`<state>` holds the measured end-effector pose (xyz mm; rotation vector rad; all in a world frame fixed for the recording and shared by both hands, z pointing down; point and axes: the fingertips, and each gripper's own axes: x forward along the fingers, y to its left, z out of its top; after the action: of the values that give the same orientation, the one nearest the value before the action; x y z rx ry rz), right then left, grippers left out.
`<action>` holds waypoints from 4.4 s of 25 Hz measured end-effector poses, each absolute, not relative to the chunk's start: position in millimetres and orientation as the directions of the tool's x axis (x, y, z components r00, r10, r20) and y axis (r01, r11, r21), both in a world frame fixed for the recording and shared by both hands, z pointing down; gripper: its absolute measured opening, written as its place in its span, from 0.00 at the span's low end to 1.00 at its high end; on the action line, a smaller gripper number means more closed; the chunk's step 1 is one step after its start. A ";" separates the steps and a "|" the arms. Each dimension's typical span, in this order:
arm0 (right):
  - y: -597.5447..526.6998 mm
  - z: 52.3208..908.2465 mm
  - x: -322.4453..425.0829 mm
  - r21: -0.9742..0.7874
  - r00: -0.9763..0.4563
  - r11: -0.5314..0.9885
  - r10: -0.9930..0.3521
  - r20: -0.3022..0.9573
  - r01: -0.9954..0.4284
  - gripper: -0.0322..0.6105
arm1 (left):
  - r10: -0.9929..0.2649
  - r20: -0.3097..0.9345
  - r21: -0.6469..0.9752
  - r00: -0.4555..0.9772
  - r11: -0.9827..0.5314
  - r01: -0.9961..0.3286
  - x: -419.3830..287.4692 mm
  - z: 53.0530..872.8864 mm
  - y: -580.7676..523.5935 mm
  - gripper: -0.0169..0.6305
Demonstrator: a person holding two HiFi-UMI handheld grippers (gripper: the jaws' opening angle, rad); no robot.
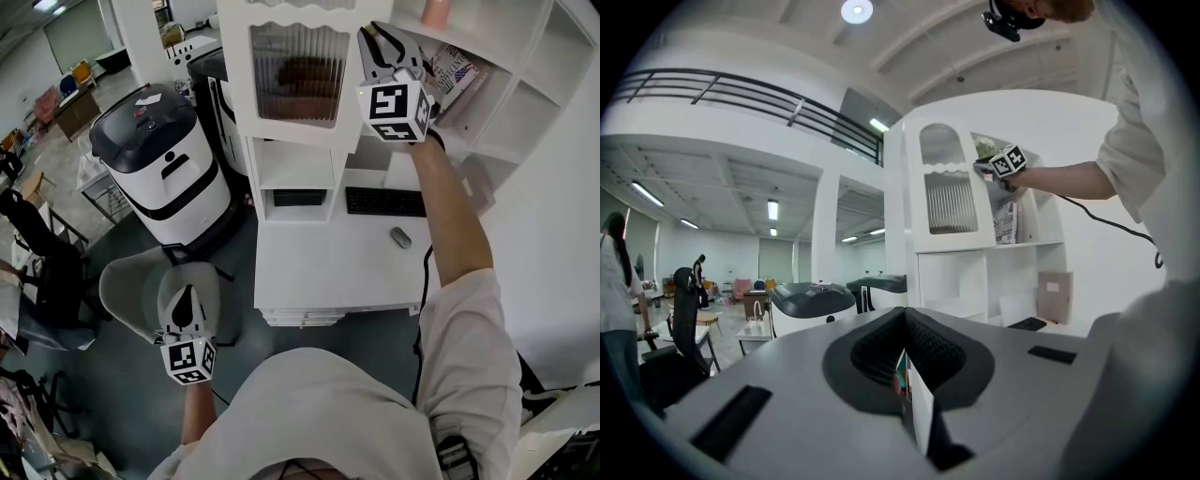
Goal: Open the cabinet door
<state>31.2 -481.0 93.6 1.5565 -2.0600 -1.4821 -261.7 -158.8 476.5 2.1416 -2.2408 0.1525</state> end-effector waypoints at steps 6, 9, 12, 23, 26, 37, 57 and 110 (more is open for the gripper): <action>-469.0 95.5 27.0 0.810 -0.473 -0.067 -0.782 -0.405 -0.582 0.16 | -0.994 0.094 -0.049 -0.051 0.047 -0.998 -263.0 476.5 -159.4 0.02; -461.4 96.0 24.3 0.828 -0.485 -0.087 -0.774 -0.406 -0.554 0.16 | -0.994 0.094 -0.050 -0.054 0.049 -0.998 -264.4 476.5 -158.4 0.02; -452.8 95.5 21.3 0.846 -0.498 -0.106 -0.767 -0.404 -0.522 0.16 | -0.994 0.095 -0.051 -0.054 0.050 -0.997 -264.8 475.1 -156.6 0.02; -428.8 97.5 12.7 0.890 -0.539 -0.144 -0.750 -0.383 -0.432 0.16 | -0.994 0.085 -0.056 -0.062 0.057 -0.997 -264.7 471.7 -152.6 0.02; -420.7 97.8 9.1 0.899 -0.549 -0.151 -0.747 -0.376 -0.411 0.16 | -0.994 0.082 -0.054 -0.070 0.066 -0.996 -267.0 471.2 -148.7 0.02; -391.3 99.0 -8.7 0.928 -0.566 -0.167 -0.752 -0.338 -0.333 0.16 | -0.993 0.076 -0.048 -0.085 0.082 -0.996 -271.9 470.1 -134.1 0.02; -331.5 101.5 -58.3 0.967 -0.528 -0.194 -0.811 -0.251 -0.163 0.16 | -0.994 0.069 -0.037 -0.091 0.088 -0.995 -274.7 469.7 -106.2 0.02; -277.8 105.1 -182.1 0.971 -0.309 -0.226 -0.931 -0.192 0.076 0.17 | -0.986 0.064 -0.005 -0.151 0.151 -0.988 -335.0 474.4 -62.2 0.02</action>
<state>-182.1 -277.8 105.1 1.1203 -1.2347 -1.6455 -335.0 -62.2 474.4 2.0165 -2.3487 0.0712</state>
